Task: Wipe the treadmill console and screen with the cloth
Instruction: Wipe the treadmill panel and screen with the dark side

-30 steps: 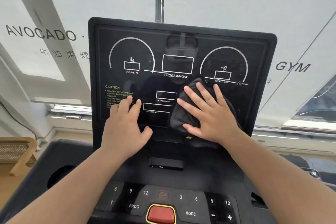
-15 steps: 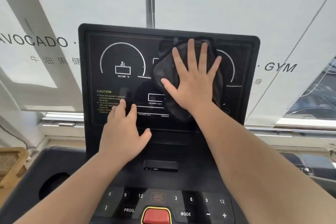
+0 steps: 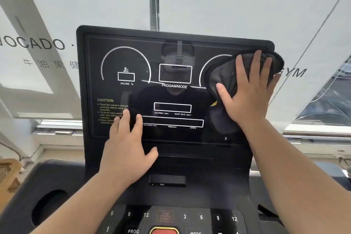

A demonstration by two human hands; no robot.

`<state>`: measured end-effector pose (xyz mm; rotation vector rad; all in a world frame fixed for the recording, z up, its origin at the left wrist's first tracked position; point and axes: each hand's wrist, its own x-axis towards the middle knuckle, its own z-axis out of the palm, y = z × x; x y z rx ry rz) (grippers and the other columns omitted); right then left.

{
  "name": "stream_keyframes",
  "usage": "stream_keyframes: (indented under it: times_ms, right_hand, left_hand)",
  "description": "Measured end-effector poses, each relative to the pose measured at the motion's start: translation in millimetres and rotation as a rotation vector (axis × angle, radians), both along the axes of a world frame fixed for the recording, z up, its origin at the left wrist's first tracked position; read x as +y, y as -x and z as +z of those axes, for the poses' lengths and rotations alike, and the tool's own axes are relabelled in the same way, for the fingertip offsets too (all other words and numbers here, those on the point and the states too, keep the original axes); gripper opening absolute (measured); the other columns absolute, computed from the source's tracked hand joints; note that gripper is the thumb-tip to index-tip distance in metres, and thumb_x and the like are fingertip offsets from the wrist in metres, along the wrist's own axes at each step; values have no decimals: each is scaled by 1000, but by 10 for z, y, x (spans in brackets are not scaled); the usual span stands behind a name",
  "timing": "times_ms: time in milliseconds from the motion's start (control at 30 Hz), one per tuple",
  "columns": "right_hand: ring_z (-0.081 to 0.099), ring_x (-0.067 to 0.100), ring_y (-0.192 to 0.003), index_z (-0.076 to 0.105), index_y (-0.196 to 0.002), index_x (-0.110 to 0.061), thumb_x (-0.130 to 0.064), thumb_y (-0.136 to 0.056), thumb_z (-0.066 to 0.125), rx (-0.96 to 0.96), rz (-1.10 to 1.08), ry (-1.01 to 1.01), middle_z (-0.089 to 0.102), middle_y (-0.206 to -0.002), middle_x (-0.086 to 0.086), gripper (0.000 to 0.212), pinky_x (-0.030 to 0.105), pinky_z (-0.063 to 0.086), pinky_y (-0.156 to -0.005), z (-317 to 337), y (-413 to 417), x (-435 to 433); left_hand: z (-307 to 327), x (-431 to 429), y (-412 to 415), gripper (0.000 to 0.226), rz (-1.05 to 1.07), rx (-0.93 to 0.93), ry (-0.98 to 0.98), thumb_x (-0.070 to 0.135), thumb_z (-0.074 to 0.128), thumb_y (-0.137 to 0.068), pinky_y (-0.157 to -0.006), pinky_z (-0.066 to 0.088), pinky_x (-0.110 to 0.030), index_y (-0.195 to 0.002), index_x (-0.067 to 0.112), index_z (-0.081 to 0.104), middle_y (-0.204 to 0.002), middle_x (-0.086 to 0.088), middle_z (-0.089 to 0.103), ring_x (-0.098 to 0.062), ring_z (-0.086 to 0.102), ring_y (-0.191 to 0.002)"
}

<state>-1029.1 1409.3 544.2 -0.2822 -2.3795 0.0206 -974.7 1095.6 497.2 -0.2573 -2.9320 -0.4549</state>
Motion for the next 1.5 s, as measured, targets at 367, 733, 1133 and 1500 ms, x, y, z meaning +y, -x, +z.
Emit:
stream_keyframes:
  times_ms: [367, 733, 1133, 1500]
  right_hand:
    - [2, 40, -158, 23, -163, -33, -75, -91, 43, -59, 407, -453, 8, -174, 8, 86, 71, 1, -120, 22, 347, -1315]
    - [-1, 40, -159, 15, -163, -36, -76, -92, 41, -32, 103, -157, 1, -174, 9, 86, 70, 1, -122, 467, 197, 184]
    - [3, 36, -157, 30, -159, -32, -61, -91, 48, -156, 225, -167, 12, -171, 9, 75, 56, -6, -125, -1429, -889, -65]
    - [0, 38, -159, 23, -162, -27, -71, -89, 55, -353, 245, -63, 10, -173, 4, 91, 61, 4, -125, -1756, -1340, -444]
  left_hand:
    - [-11, -115, 134, 66, 39, 175, -114, 52, 57, -74, -96, 48, -51, -128, 16, 68, -136, -11, 57, -37, 53, -119]
    - [-14, 231, 61, 63, -213, 300, -34, 50, 57, -75, -94, 49, -50, -123, 11, 68, -130, -9, 58, -33, 56, -115]
    - [-488, 421, -267, 71, -280, 167, 168, 53, 55, -73, -103, 42, -62, -131, 13, 64, -152, -17, 43, -40, 43, -133]
    - [-759, 1, -468, 76, -162, 111, 163, 53, 53, -74, -101, 43, -56, -138, 12, 57, -150, -14, 43, -39, 46, -130]
